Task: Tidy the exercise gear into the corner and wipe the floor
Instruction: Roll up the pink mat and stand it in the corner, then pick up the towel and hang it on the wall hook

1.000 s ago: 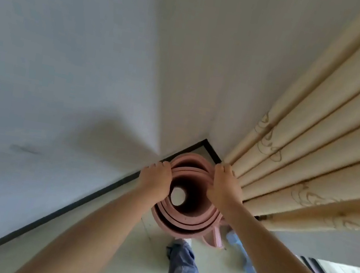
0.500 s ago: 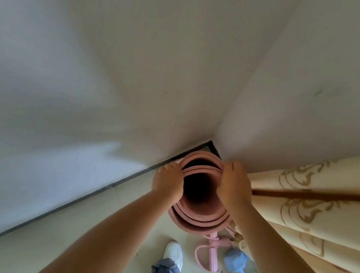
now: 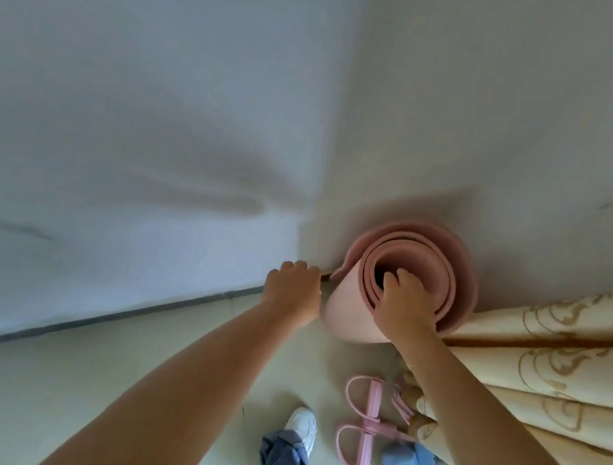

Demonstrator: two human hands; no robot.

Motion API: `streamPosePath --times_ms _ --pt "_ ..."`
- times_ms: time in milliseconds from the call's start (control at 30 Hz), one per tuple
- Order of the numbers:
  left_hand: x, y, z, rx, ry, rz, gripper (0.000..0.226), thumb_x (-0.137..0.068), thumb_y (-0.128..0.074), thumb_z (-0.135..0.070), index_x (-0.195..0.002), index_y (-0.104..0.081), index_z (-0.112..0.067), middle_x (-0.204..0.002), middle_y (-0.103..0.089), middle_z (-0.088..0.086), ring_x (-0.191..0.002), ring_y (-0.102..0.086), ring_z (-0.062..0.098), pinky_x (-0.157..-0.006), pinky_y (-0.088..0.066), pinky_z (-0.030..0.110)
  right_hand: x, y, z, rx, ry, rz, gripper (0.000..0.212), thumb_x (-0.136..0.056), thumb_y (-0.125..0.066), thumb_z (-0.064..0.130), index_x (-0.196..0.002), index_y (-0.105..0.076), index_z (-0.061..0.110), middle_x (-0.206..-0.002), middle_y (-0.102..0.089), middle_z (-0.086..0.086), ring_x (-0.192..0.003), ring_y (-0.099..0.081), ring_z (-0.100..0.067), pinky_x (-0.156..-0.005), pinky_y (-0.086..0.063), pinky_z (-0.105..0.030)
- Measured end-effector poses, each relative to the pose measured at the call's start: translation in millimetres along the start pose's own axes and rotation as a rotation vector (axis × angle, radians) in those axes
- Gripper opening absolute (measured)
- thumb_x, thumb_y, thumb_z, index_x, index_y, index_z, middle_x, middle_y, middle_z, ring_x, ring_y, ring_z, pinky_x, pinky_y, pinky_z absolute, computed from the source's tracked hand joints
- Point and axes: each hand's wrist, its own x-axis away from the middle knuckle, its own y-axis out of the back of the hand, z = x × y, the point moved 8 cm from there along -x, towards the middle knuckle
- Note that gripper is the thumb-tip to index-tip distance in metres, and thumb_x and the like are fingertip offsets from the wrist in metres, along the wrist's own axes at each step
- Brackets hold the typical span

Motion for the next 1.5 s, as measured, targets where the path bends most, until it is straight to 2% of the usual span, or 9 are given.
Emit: streamPosePath --times_ms 200,333,600,800,933,1100,1500 --pt "126.1 -3.0 109.8 -0.087 0.138 -0.116 0.030 -0.097 -0.042 -0.014 -0.125 -0.049 -0.009 -0.125 -0.053 0.008 -0.118 -0.048 0.025 -0.094 -0.039 0.031 101.2 0.4 143.2 0.021 0.251 -0.038 0.031 -0.093 -0.040 0.011 -0.123 -0.047 0.005 -0.130 -0.049 -0.011 -0.121 -0.045 -0.026 -0.099 -0.039 -0.032" --pt "247.7 -32.1 202.8 -0.052 0.293 -0.161 0.030 -0.096 -0.041 -0.014 -0.125 -0.047 -0.009 -0.124 -0.053 0.007 -0.117 -0.048 0.024 -0.093 -0.039 0.031 202.3 -20.6 257.2 0.020 0.454 -0.066 0.034 -0.092 -0.039 0.008 -0.126 -0.045 0.004 -0.129 -0.049 -0.010 -0.118 -0.046 -0.026 -0.097 -0.039 -0.032" --pt "537.2 -147.2 384.8 0.147 0.758 -0.187 0.032 -0.098 -0.038 -0.021 -0.126 -0.049 -0.011 -0.124 -0.056 0.008 -0.116 -0.052 0.024 -0.096 -0.040 0.033 445.5 -119.7 489.6 0.137 0.952 0.016 0.041 -0.095 -0.039 0.013 -0.136 -0.041 0.007 -0.140 -0.046 -0.009 -0.129 -0.043 -0.027 -0.106 -0.037 -0.035" --pt "719.7 -240.0 470.8 0.340 1.135 -0.223 0.033 -0.099 -0.036 -0.023 -0.126 -0.049 -0.009 -0.127 -0.056 0.008 -0.118 -0.051 0.026 -0.096 -0.040 0.034 610.4 -197.8 613.1 0.284 1.310 0.058 0.042 -0.096 -0.040 0.015 -0.138 -0.040 0.009 -0.141 -0.047 -0.008 -0.129 -0.044 -0.025 -0.107 -0.037 -0.035" --pt "799.5 -285.8 502.0 0.420 1.287 -0.224 0.035 -0.099 -0.035 -0.025 -0.127 -0.048 -0.009 -0.127 -0.056 0.008 -0.119 -0.051 0.026 -0.096 -0.041 0.034 680.9 -239.0 664.7 0.376 1.442 0.091 0.042 -0.095 -0.040 0.014 -0.137 -0.041 0.009 -0.140 -0.048 -0.008 -0.129 -0.044 -0.026 -0.106 -0.038 -0.034" --pt "869.7 -322.0 555.3 0.502 1.390 -0.205 0.037 -0.100 -0.033 -0.027 -0.129 -0.046 -0.009 -0.129 -0.053 0.008 -0.120 -0.049 0.026 -0.095 -0.041 0.034 741.0 -278.4 731.0 0.467 1.537 0.132 0.040 -0.095 -0.040 0.016 -0.134 -0.043 0.007 -0.138 -0.048 -0.010 -0.129 -0.043 -0.028 -0.104 -0.038 -0.036" --pt "1078.6 -362.5 774.2 0.625 1.620 -0.238 0.040 -0.099 -0.035 -0.028 -0.134 -0.043 -0.011 -0.133 -0.051 0.008 -0.124 -0.046 0.026 -0.099 -0.039 0.036 915.1 -354.4 987.1 0.539 1.750 0.183 0.042 -0.095 -0.040 0.016 -0.136 -0.040 0.006 -0.139 -0.046 -0.011 -0.128 -0.043 -0.029 -0.102 -0.039 -0.037"
